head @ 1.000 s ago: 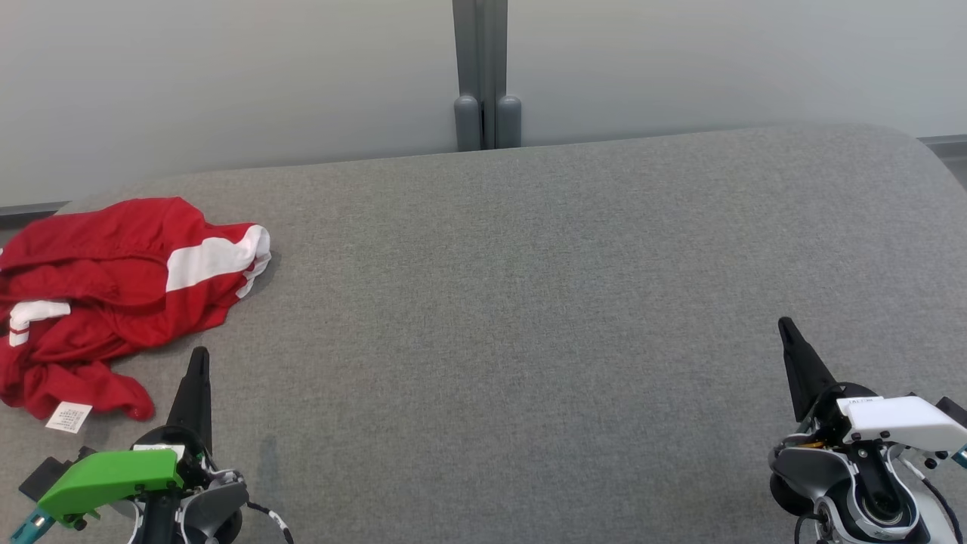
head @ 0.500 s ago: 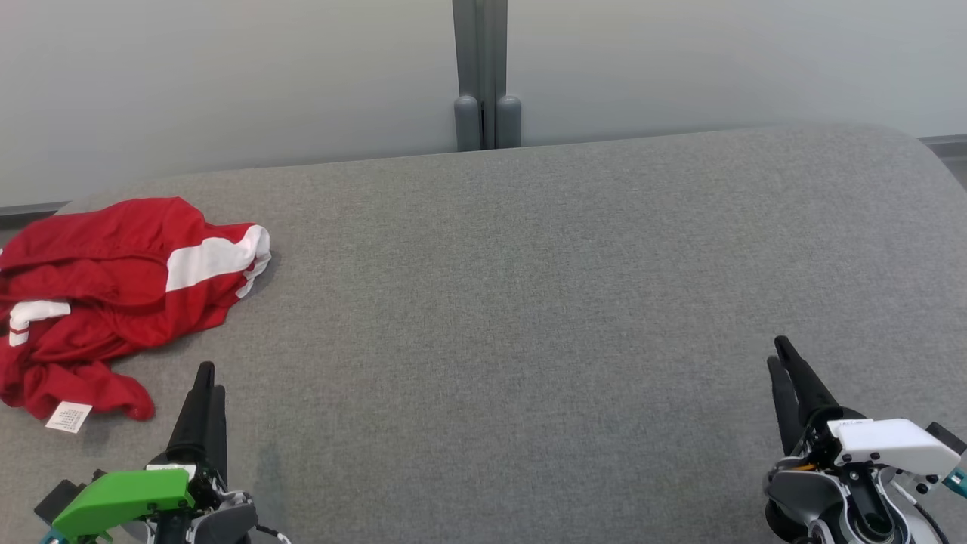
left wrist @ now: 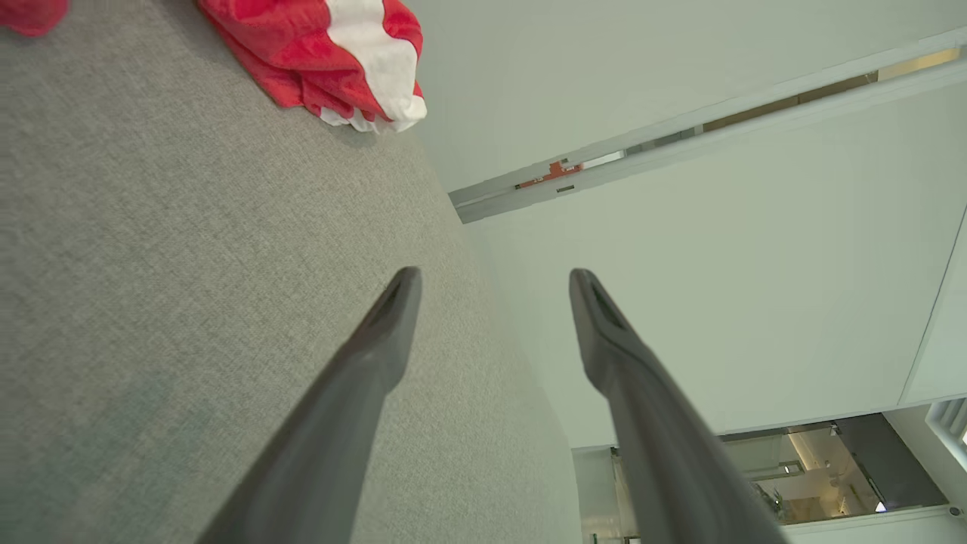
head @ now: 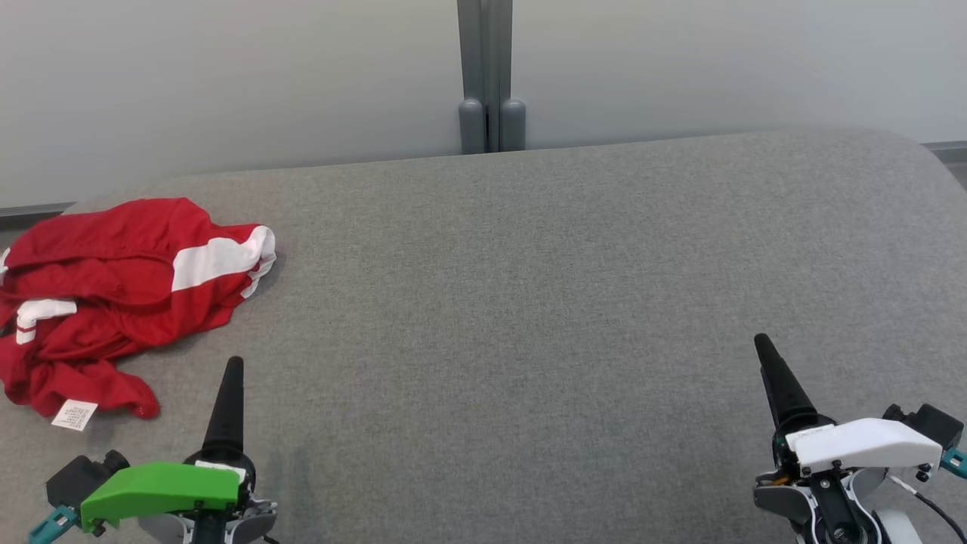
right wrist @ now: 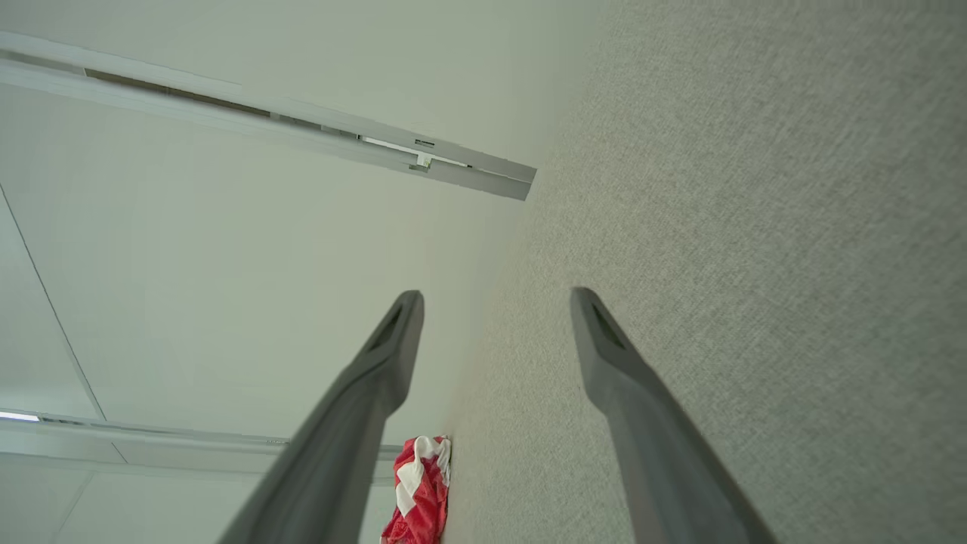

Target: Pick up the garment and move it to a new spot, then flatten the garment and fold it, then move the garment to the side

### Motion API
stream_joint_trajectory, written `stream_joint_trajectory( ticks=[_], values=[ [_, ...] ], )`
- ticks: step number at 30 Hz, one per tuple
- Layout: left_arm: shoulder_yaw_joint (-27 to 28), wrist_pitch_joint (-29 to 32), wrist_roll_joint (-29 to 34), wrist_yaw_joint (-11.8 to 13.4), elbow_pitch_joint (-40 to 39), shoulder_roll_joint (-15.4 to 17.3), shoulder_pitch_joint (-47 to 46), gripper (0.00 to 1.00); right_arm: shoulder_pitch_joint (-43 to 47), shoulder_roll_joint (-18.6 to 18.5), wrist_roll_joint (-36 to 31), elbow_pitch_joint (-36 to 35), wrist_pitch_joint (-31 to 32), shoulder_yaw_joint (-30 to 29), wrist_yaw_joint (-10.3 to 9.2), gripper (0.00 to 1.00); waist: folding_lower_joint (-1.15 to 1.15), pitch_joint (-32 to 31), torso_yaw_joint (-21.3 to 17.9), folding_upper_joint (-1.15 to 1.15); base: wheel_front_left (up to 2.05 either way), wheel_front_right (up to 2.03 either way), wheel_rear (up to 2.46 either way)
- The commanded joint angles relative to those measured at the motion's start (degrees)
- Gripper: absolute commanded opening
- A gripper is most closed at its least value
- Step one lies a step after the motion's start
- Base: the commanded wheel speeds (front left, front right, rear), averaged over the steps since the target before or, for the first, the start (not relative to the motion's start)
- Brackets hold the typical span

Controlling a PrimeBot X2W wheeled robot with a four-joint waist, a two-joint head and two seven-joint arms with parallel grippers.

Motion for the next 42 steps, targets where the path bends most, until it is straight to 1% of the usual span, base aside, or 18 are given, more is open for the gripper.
stream_joint_trajectory(
  ticks=[1,6,14,30,42],
  values=[
    [-0.9,-0.6,3.7,0.7,-1.6,0.9,-0.4,1.0,-0.3,-0.3,-3.4,-1.6,-0.8,0.7,0.12,1.0,0.0,0.0,0.1,0.0,0.0,0.0,0.0],
    [-3.1,-1.9,9.4,2.6,-2.4,1.4,0.0,1.0,0.5,-0.3,-8.7,-2.3,-2.0,1.2,0.12,1.0,0.0,-0.1,0.4,0.0,0.0,0.0,0.0],
    [-6.1,-3.7,16.4,4.4,-3.5,2.2,0.3,1.0,1.5,-0.3,-15.4,-3.3,-3.8,1.7,0.13,1.0,0.0,-0.3,1.1,0.0,0.0,0.0,0.0],
    [-9.1,-6.9,29.1,6.8,-6.3,2.8,1.7,1.0,2.9,-0.4,-28.1,-4.9,-7.1,3.9,0.15,1.0,0.0,-0.7,1.4,0.0,0.0,0.0,0.0],
    [-11.1,-9.0,38.2,8.1,-7.9,3.2,2.0,1.0,3.5,-0.4,-35.7,-6.2,-9.2,4.6,0.16,1.0,0.0,-0.6,1.6,0.0,0.0,0.0,0.0]
  ],
)
